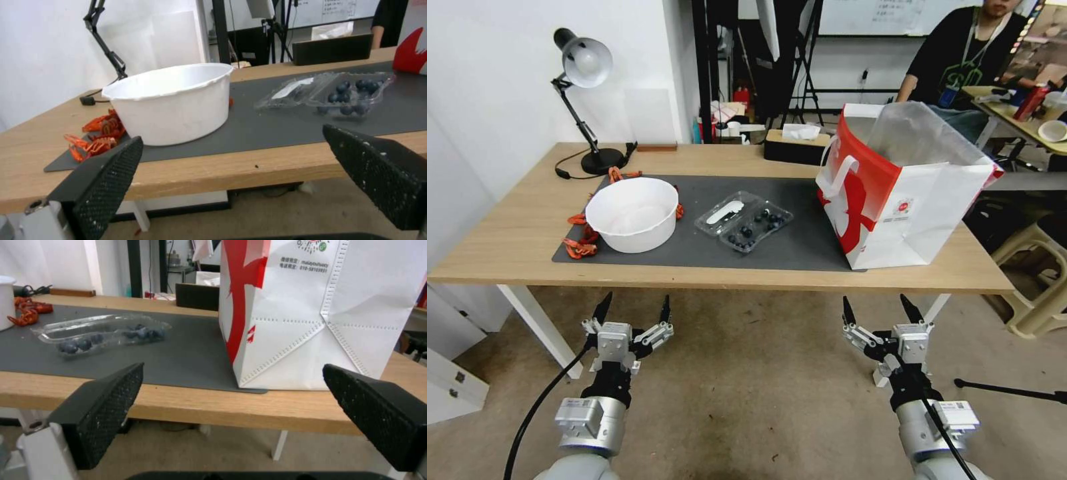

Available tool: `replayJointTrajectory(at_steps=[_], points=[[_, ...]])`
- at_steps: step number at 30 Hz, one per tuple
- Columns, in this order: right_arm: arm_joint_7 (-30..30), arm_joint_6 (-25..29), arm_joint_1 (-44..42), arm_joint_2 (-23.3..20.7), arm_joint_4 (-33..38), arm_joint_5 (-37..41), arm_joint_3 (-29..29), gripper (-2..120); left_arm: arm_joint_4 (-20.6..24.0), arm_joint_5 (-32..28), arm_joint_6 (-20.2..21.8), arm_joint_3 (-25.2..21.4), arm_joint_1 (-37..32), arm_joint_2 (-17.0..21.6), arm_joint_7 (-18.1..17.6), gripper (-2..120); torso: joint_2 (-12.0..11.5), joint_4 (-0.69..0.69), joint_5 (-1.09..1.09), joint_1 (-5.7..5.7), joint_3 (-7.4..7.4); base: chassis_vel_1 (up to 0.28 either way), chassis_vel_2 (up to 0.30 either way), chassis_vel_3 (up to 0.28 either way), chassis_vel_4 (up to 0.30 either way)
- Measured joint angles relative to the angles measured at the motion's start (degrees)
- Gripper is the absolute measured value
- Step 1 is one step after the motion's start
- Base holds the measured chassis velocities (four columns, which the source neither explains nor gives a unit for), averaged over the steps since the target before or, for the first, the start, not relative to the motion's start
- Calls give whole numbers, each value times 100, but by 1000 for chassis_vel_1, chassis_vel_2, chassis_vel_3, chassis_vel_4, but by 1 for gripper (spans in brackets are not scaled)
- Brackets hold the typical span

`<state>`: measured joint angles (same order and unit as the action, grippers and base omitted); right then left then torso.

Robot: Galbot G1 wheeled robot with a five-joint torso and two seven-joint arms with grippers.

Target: Close the takeout container lid, then place the container into the takeout bag.

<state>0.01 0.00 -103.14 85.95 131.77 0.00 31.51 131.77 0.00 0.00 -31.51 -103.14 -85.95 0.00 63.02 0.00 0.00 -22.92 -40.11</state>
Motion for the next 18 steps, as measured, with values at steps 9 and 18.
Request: replayJointTrajectory(at_steps=[9, 18], points=[[0, 0, 0, 0, 0, 0, 0, 100, 0, 0, 0, 0, 0, 0, 0, 100, 0, 0, 0, 0, 0, 0, 0, 0, 0], [0, 0, 0, 0, 0, 0, 0, 100, 0, 0, 0, 0, 0, 0, 0, 100, 0, 0, 0, 0, 0, 0, 0, 0, 0]])
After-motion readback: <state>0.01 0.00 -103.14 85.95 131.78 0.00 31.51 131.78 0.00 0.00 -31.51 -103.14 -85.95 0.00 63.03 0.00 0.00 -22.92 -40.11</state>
